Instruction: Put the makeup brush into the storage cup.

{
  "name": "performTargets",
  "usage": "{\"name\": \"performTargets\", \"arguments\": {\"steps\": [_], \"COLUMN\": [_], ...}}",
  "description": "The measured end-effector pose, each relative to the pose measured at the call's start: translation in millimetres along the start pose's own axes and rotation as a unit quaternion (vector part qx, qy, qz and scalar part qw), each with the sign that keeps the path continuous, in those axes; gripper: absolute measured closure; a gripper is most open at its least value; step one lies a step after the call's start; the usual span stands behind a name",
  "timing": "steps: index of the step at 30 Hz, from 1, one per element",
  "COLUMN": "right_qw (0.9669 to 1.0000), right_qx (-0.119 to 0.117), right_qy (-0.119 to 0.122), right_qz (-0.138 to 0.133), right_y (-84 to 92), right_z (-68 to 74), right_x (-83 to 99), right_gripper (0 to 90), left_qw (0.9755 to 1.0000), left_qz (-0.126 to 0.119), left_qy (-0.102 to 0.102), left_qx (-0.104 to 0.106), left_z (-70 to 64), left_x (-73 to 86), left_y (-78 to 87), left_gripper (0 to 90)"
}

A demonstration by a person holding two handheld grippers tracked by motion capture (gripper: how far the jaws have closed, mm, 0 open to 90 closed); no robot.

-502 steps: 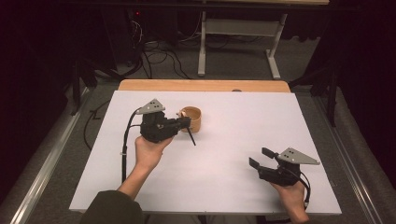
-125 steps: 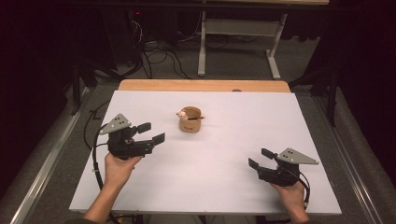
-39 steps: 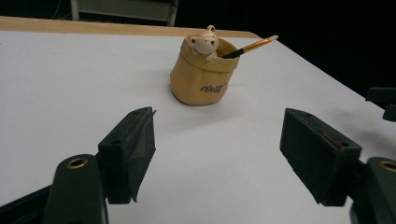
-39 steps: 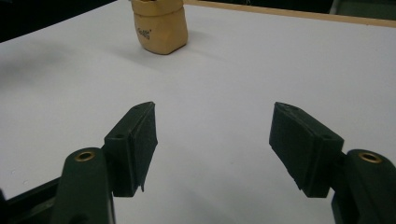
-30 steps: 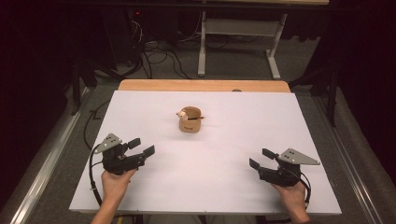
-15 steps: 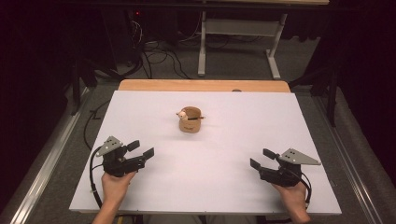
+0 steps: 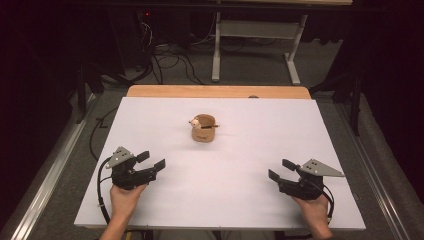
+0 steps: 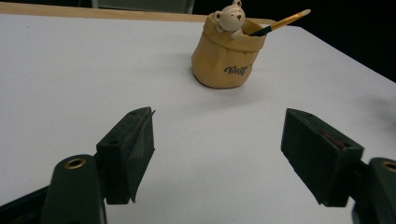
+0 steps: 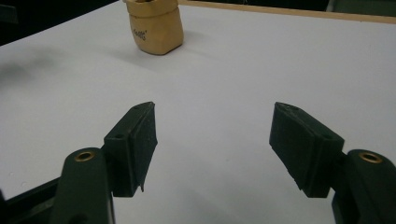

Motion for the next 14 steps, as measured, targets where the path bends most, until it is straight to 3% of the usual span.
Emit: {"name": "performTargets", "arguments": {"steps": [14], "right_qw": [1.0000], "right_qx": [0.001], "right_qy": [-0.002], "right_qz": [0.001], "right_y": [-0.9], "right_z": [-1.2], "right_x": [0.2], "right_gripper": [33.8], "left_qw": [1.0000], "left_qz": [-0.004], "left_qy": [0.002], "left_qx": [0.005], "left_z": [-0.5], "left_x": [-0.8], "left_y": [0.9], "left_gripper": [26.1]}}
Point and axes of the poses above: each handheld gripper's, and its own axes: y roughly backward along the jaws, x roughly out of its underside, z roughly to its left, the point moved 7 cm from there along -y, roughly forward along the jaws, and after that the axes turned 4 degrees about -x, right-handed, at the moved point
